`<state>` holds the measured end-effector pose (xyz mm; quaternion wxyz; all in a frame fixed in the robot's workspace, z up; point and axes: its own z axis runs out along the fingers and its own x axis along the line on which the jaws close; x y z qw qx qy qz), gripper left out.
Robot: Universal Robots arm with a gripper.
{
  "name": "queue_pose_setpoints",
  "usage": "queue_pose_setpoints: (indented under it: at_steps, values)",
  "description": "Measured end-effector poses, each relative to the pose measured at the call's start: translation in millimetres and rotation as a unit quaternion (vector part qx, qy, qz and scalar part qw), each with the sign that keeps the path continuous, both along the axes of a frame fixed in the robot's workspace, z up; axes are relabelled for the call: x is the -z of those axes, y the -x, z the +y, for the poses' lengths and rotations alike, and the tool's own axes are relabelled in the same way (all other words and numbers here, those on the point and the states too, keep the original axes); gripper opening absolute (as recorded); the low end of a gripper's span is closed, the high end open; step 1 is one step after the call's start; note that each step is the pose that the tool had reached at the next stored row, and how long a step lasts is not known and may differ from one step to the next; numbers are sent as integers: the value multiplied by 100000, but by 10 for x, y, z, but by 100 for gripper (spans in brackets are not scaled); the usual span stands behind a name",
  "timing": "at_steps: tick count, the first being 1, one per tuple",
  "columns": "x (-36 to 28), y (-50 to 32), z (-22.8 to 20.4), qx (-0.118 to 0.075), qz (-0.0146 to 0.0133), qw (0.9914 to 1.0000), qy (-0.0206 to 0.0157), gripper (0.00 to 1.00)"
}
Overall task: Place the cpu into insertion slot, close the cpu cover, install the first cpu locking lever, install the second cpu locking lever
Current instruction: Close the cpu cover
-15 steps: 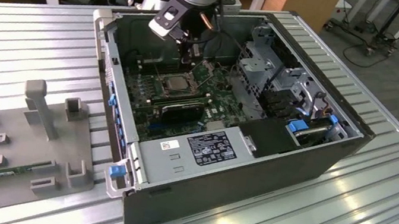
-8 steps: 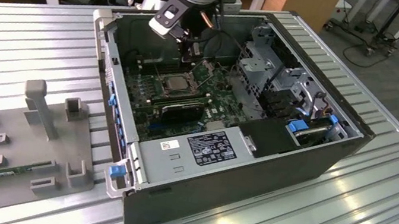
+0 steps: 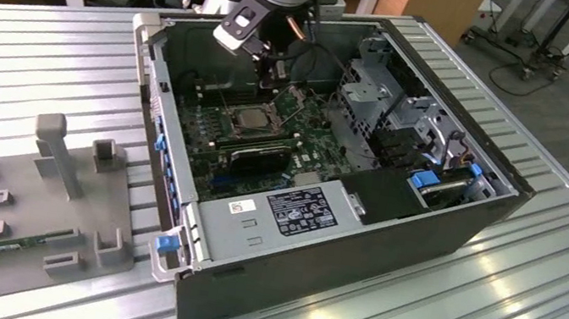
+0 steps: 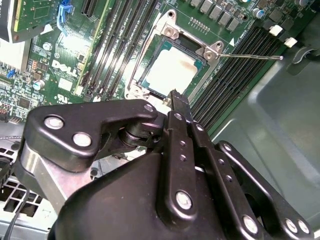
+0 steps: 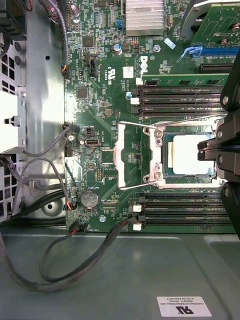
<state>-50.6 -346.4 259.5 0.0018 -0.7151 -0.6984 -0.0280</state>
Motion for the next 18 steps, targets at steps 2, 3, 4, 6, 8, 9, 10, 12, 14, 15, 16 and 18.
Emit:
queue_pose_setpoints:
  at_steps: [2, 3, 4, 6, 8, 9, 10, 12, 14, 15, 16, 18]
  values:
    - [0, -16, 0, 0, -3, 100000, -4, 11]
    - [0, -26, 0, 1, -1, 100000, 0, 11]
    - [0, -37, 0, 1, 1, 100000, -1, 11]
    - [1, -63, 0, 3, -4, 100000, -6, 11]
    - [0, -88, 0, 0, -4, 100000, -6, 11]
    - [0, -101, 0, 4, -2, 100000, -3, 11]
    - [0, -115, 0, 5, -2, 100000, -4, 11]
    - [1, -147, 0, 0, -4, 100000, -7, 11]
    - [1, -181, 0, 0, -4, 100000, -9, 11]
    - [0, -197, 0, 0, -3, 100000, -5, 11]
    - [0, -213, 0, 2, -1, 100000, -4, 11]
    - [0, -247, 0, 3, -2, 100000, -4, 11]
